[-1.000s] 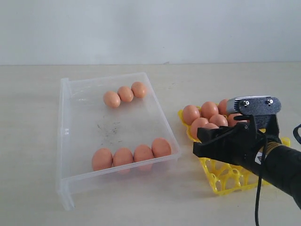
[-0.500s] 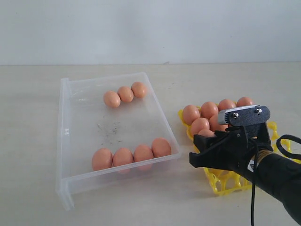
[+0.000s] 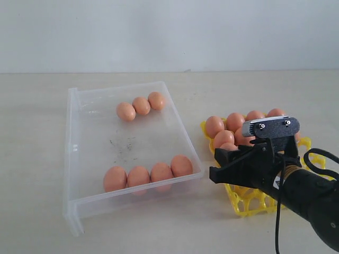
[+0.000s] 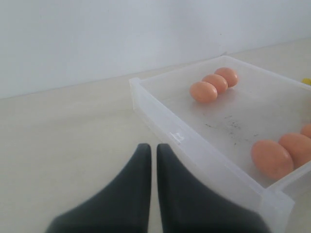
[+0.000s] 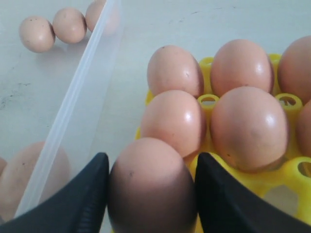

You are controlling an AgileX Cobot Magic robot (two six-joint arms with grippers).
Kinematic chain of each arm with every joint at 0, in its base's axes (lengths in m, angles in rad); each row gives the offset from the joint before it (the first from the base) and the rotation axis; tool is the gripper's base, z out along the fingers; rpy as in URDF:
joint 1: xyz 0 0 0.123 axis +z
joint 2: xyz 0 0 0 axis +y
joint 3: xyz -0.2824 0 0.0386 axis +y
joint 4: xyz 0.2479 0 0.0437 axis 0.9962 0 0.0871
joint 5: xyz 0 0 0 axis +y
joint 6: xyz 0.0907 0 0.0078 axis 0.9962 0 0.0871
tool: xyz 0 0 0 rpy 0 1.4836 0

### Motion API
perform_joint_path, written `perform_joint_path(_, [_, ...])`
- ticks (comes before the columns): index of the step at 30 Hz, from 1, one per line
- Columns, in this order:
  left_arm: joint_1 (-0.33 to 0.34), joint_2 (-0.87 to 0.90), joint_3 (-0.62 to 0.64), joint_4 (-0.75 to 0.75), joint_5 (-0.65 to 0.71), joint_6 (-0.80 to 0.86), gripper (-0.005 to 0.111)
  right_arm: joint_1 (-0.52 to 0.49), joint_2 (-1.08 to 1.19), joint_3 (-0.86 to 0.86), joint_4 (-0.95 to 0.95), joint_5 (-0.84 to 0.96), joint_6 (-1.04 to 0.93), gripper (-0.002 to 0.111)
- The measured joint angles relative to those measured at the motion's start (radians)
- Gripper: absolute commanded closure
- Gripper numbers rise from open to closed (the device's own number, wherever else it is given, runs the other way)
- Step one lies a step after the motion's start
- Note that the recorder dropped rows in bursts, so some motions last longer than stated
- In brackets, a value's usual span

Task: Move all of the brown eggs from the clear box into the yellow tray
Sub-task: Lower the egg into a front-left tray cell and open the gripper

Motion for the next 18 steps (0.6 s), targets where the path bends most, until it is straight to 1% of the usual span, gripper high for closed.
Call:
perform_joint_path(4, [0.000,0.000,0.000,0.000,0.000,0.000,0.103,0.000,0.000,0.000,0.000,0.000,0.000,0.071])
perform_joint_path(6, [0.000,0.000,0.000,0.000,0.000,0.000,0.103,0.000,0.000,0.000,0.000,0.000,0.000,0.064])
perform_joint_path(18, [0.000,0.000,0.000,0.000,0.000,0.000,0.103,0.000,0.002,-0.028,0.031,-0.009,0.000,0.064])
